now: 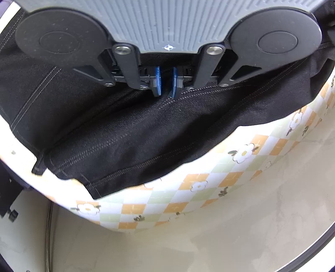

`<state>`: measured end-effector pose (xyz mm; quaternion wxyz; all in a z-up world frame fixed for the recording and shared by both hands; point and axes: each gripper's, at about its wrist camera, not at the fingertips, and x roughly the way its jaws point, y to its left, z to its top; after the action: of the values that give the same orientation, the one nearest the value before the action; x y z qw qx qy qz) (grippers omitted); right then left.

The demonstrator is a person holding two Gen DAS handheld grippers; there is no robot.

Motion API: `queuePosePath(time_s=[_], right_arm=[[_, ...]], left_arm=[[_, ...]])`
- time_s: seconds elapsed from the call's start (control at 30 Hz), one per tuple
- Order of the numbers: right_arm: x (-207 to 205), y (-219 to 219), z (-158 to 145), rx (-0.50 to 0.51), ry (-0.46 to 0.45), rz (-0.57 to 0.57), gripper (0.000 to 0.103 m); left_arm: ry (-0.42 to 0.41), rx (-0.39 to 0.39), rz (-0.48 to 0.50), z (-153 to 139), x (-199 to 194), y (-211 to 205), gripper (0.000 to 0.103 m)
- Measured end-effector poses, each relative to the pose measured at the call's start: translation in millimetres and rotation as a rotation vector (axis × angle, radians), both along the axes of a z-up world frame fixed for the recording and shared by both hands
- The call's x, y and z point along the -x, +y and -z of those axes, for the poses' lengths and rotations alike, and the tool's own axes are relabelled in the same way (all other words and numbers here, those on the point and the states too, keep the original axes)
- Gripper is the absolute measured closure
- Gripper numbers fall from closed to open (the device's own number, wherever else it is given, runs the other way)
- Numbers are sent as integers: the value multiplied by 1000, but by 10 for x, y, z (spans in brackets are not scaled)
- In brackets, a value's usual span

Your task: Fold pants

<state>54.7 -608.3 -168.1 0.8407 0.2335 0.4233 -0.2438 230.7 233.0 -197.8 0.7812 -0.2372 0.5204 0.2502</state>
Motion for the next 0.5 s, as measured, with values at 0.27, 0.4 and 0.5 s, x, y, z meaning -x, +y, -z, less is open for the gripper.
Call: queuePosePath(time_s=[0.27,0.4,0.5], right_arm=[[-260,428,-410,-5,-150,-145,65],[-534,660,-206,-246,-144,-260,59],[-691,784,57,-358,-70,-241,58]], left_arm=[[-192,-44,85,-397,-193,64,64],[-242,-36,108,-469,-386,196,63],[-256,8,85,-475,-490,328,61]])
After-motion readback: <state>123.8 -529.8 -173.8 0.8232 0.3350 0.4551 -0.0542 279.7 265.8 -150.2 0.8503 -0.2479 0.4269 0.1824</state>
